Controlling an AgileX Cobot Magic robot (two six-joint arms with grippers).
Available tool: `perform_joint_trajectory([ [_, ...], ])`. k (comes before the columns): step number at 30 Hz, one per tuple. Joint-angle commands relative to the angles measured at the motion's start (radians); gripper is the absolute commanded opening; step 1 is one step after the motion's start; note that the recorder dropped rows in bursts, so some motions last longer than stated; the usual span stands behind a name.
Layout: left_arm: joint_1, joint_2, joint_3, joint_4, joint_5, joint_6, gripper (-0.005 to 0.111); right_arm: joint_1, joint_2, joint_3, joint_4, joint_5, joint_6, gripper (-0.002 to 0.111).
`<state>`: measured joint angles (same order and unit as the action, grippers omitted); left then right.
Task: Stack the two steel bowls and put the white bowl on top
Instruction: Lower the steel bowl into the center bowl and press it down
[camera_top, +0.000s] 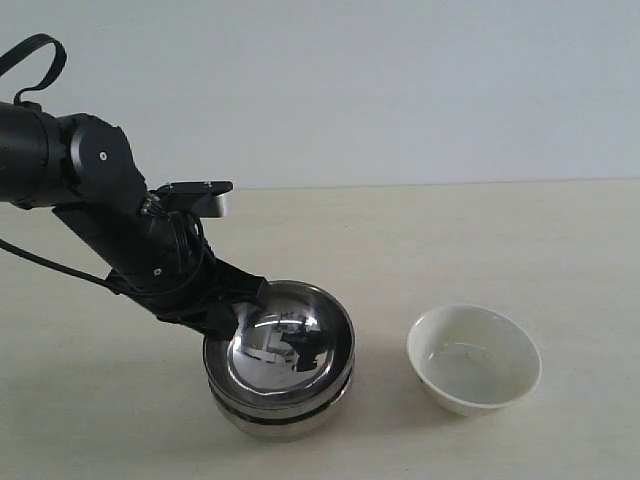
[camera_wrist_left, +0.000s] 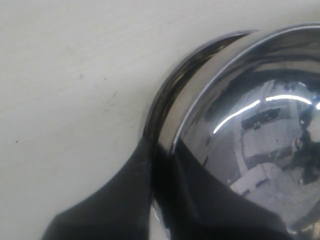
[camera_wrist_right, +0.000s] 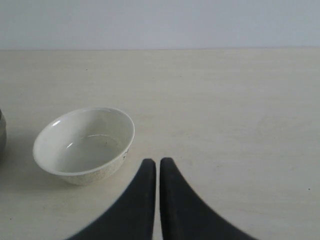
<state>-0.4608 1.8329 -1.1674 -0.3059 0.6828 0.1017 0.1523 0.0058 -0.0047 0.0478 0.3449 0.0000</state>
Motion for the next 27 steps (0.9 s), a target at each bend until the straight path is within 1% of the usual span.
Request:
perform_joint_trajectory([
  [1, -0.002, -0.010, -0.003, -0.012, 0.001, -0.013, 0.004, -0.004, -0.006, 0.005, -0.006, -0.003, 0.000, 0.000],
  [3, -0.002, -0.009, -0.003, -0.012, 0.002, -0.013, 0.005, -0.004, -0.006, 0.005, -0.006, -0.003, 0.000, 0.000],
  [5, -0.002, -0.006, -0.003, -0.012, 0.005, -0.013, 0.013, -0.004, -0.006, 0.005, -0.006, -0.003, 0.000, 0.000],
  [8, -0.002, -0.002, -0.003, -0.012, 0.005, -0.013, 0.032, -0.004, -0.006, 0.005, -0.006, -0.003, 0.000, 0.000],
  [10, -0.002, 0.000, -0.003, -0.012, 0.005, -0.013, 0.038, -0.004, -0.006, 0.005, -0.006, -0.003, 0.000, 0.000],
  [16, -0.002, -0.004, -0.007, -0.008, 0.002, -0.013, 0.038, -0.004, -0.006, 0.005, -0.006, -0.003, 0.000, 0.000],
  [19, -0.002, -0.018, -0.018, 0.041, 0.004, -0.016, 0.038, -0.004, -0.006, 0.005, -0.006, -0.003, 0.000, 0.000],
  [27, -0.002, -0.052, -0.035, 0.092, 0.014, -0.021, 0.038, -0.004, -0.006, 0.005, -0.006, -0.003, 0.000, 0.000],
])
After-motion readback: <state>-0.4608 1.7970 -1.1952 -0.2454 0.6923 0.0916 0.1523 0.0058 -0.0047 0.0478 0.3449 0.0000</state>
